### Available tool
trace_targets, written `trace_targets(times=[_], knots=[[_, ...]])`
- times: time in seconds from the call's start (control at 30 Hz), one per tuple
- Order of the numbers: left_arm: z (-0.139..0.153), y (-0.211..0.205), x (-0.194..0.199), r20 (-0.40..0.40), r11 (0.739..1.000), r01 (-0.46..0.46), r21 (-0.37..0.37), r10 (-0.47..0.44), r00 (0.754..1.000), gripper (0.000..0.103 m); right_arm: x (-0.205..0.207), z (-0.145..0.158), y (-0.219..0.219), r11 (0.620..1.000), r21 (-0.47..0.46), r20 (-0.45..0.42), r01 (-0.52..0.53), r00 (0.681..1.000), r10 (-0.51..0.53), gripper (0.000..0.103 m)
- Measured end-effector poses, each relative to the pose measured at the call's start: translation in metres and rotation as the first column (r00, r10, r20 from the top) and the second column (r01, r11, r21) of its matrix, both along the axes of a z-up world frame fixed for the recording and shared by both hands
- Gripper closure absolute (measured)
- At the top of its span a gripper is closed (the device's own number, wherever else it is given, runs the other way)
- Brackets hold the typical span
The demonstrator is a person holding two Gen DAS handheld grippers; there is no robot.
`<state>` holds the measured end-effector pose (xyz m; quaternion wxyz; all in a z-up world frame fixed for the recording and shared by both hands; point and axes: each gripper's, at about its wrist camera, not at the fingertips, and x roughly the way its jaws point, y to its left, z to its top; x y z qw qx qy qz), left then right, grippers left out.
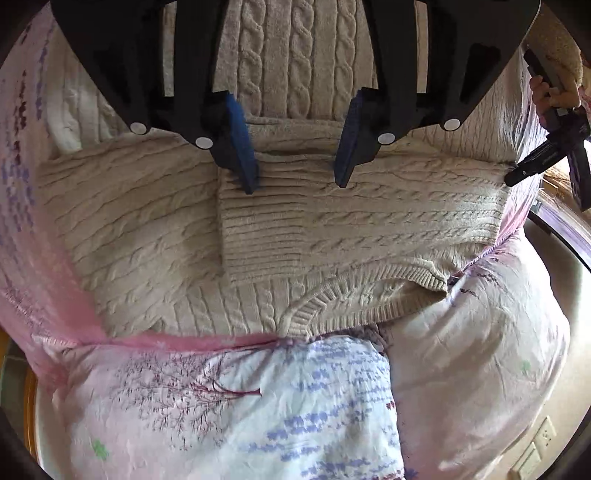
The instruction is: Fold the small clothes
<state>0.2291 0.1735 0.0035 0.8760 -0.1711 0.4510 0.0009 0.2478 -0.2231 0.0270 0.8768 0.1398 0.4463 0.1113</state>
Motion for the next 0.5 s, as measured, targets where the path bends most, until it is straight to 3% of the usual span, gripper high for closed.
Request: trace_targets(times=[0.13,0.27,0.33,0.4,0.5], knots=[[0.003,0.004,-0.02,0.002,0.998,0.016,-0.067,-0.016,1.0,0.049,-0.009,0.008,-0.017,0.995,0.101,-0.035,0.006,0.999,-0.003,0.055],[0.008,0.013,-0.065,0.049,0.989,0.055,-0.138,-0.049,0.998,0.038,-0.049,0.024,-0.057,0.99,0.135,0.02,0.04,0.999,-0.043,0.048],[0.009,0.018,-0.089,0.059,0.984,0.069,-0.163,-0.06,0.996,0.034,-0.07,0.025,-0.085,0.984,0.161,0.024,0.072,0.997,-0.077,0.046],[0.008,0.025,-0.114,0.056,0.982,0.063,-0.177,-0.054,0.997,0.023,-0.09,0.022,-0.115,0.977,0.169,0.003,0.129,0.991,-0.131,0.046],[0.006,0.028,-0.147,0.064,0.977,0.065,-0.203,-0.053,0.997,0.022,-0.122,0.009,-0.153,0.955,0.217,-0.041,0.203,0.979,-0.199,0.046]])
